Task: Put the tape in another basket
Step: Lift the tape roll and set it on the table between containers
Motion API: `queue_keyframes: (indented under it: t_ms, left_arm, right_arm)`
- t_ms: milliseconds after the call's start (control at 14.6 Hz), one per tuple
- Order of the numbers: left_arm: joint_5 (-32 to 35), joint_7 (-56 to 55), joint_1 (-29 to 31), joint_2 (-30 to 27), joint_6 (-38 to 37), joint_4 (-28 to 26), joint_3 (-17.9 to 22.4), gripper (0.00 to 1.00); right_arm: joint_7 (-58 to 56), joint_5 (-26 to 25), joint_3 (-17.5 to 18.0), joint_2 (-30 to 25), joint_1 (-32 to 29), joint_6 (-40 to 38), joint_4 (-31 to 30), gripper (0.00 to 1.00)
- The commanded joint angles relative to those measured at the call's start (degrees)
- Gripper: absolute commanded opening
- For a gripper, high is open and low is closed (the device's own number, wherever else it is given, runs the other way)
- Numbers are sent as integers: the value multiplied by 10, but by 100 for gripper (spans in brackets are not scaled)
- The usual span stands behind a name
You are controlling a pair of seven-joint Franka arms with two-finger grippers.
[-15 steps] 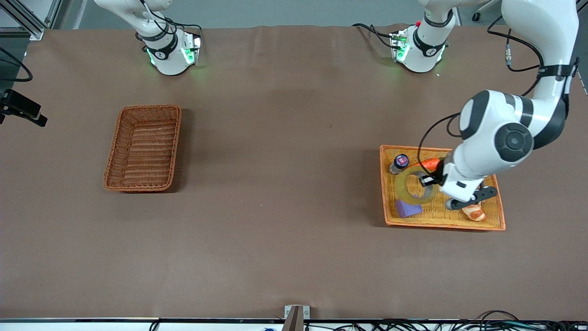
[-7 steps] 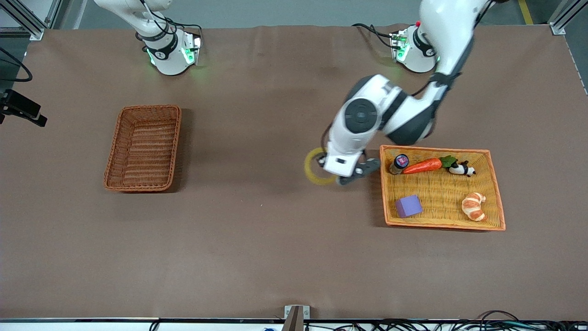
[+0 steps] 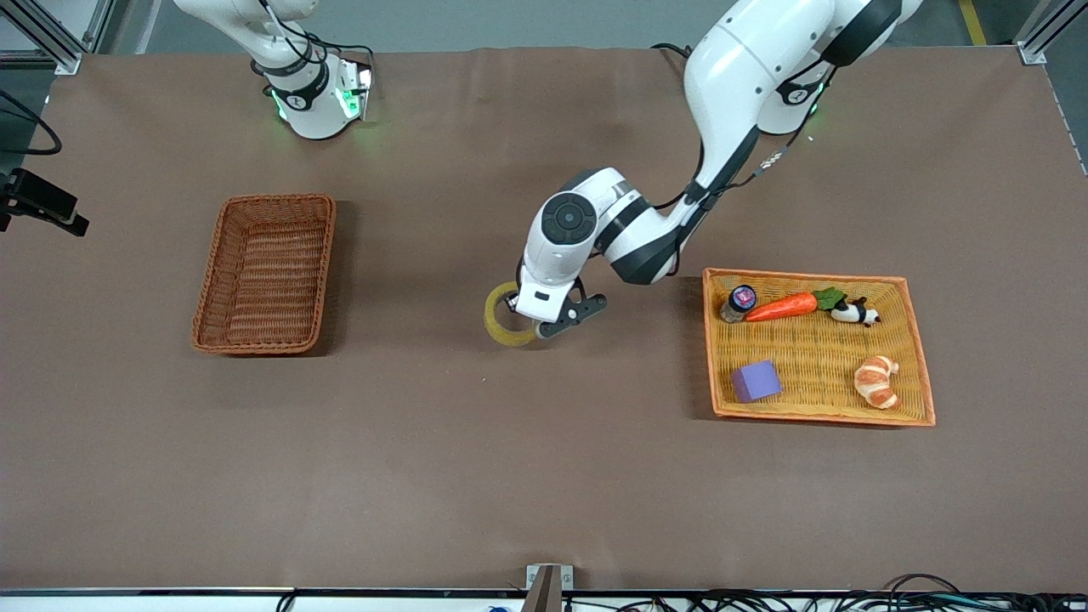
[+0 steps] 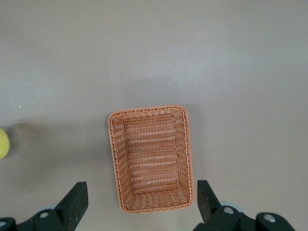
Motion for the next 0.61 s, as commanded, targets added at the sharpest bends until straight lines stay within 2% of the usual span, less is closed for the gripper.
queue_keyframes:
  t_ms: [0, 68, 137, 205, 273, 342, 547]
  left_arm:
    - [11, -11, -50, 26, 31, 24, 47, 4]
    - [11, -11, -61, 29, 32, 24, 58, 6]
    - [11, -11, -64, 29, 32, 24, 61, 13]
    - [11, -12, -64, 28, 32, 24, 61, 35]
    - [11, -12, -63, 26, 32, 24, 61, 65]
    - [12, -11, -63, 23, 32, 24, 62, 100]
    - [13, -3, -56, -12, 9, 24, 71, 100]
  right_arm:
    - [-5, 13, 8, 1, 15, 1, -1, 100]
    - [-5, 13, 12, 3, 35, 5, -4, 100]
    - [-3, 13, 13, 13, 51, 11, -4, 100]
    - [-3, 14, 15, 21, 62, 19, -5, 100]
    - [-3, 15, 16, 33, 77, 28, -5, 100]
    - [-2, 20, 17, 49, 94, 42, -5, 100]
    - [5, 40, 17, 90, 120, 81, -6, 100]
